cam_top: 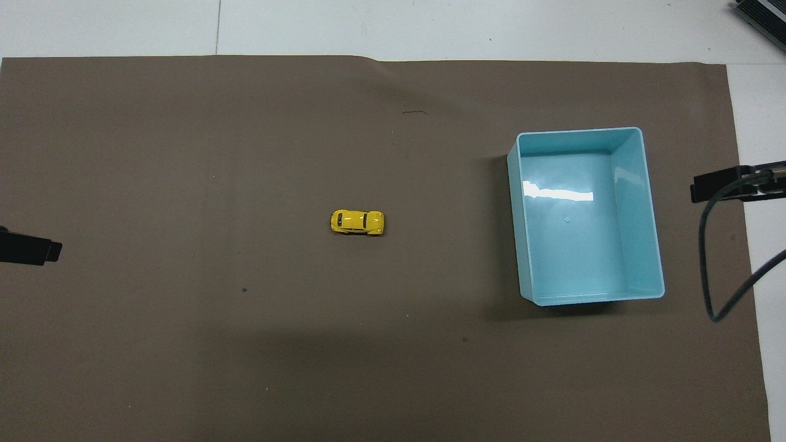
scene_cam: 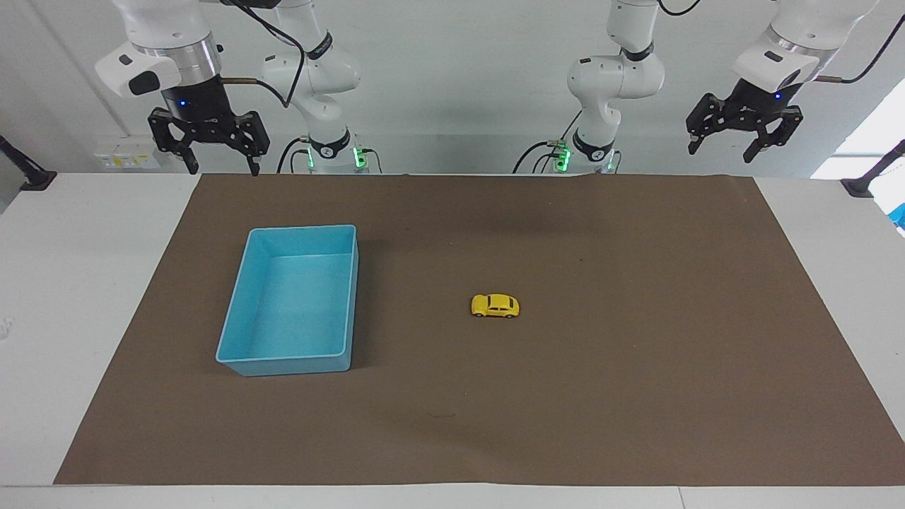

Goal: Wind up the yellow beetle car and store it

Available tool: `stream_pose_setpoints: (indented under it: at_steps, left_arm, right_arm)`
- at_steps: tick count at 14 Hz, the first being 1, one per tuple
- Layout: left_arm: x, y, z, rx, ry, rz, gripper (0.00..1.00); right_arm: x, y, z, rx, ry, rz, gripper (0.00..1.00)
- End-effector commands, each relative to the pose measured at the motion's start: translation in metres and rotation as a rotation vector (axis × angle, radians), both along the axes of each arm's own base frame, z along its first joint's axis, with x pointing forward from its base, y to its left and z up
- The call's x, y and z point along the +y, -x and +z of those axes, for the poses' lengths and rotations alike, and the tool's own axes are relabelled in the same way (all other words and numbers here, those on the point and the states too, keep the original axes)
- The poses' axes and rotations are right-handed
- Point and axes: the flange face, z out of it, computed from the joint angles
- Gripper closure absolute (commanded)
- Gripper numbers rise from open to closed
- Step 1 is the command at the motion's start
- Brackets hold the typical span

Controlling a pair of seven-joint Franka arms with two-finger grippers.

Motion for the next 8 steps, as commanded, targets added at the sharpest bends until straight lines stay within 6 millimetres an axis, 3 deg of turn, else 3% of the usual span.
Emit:
stream_pose_setpoints:
  at_steps: [1, 4, 8]
  left_arm:
    - [0.000, 0.004, -0.001, -0.007, 0.011, 0.002, 0.00]
    - [-0.001, 0.004, -0.001, -0.007, 0.011, -0.011, 0.00]
    - [-0.002, 0.003, 0.000, -0.010, 0.010, -0.011, 0.00]
  right_arm:
    - [0.005, -0.001, -0.002, -0.002, -0.027, 0.010, 0.00]
    - [-0.006, -0.001, -0.001, -0.003, -0.148, -0.021, 0.00]
    - [-0.005, -0.001, -0.002, -0.001, -0.139, -0.010, 0.00]
